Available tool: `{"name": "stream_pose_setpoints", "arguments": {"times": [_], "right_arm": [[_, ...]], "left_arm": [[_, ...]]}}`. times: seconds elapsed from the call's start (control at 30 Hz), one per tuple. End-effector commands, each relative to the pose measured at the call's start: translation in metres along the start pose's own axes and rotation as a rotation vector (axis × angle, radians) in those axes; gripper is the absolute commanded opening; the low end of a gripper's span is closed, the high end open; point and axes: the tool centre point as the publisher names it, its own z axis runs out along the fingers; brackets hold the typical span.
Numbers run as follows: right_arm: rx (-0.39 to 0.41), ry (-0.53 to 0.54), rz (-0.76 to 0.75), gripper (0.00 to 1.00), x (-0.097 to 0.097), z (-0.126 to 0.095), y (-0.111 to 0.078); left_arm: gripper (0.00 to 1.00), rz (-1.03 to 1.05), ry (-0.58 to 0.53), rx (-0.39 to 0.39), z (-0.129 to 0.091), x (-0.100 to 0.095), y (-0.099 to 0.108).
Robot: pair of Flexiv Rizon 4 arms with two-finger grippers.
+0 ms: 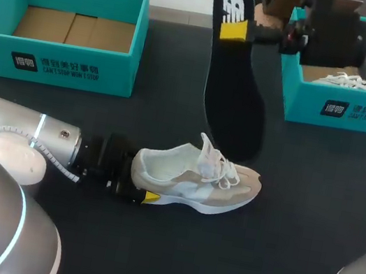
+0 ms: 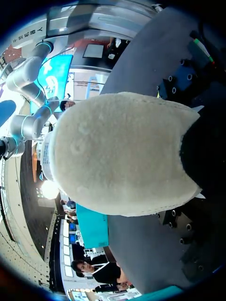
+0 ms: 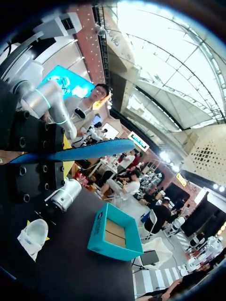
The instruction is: Take the shoe out of the shoebox, open the shoe tongue, remove and reinsert the insole, then place the shoe into the shoebox
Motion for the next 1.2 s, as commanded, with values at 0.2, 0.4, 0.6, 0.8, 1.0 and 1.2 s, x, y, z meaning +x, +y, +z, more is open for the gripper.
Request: {"name": "stream_pose_setpoints", "arguments": {"times": [0.2, 0.4, 0.6, 0.8, 1.0, 1.2], "right_arm": [[-0.076, -0.001, 0.035, 0.00, 0.039, -0.011, -0.035], [-0.105, 0.007, 0.036, 0.00, 0.046, -0.001, -0.038], [-0.123, 0.013, 0.031, 0.00, 0.048, 0.008, -0.042], [-0.128, 0.012, 0.038, 0.00, 0.045, 0.007, -0.046], [-0.144, 0.021, 0.024, 0.00, 0.046, 0.008, -0.047], [-0.144, 0.021, 0.024, 0.00, 0.046, 0.008, -0.047]], "left_arm": [[0.00, 0.000, 0.000, -0.001, 0.002, 0.000, 0.003], [0.00, 0.000, 0.000, -0.001, 0.002, 0.000, 0.003], [0.00, 0.000, 0.000, -0.001, 0.002, 0.000, 0.003], [0.00, 0.000, 0.000, -0.001, 0.002, 0.000, 0.003], [0.00, 0.000, 0.000, -0.001, 0.002, 0.000, 0.003], [0.00, 0.000, 0.000, -0.001, 0.002, 0.000, 0.003]]}}
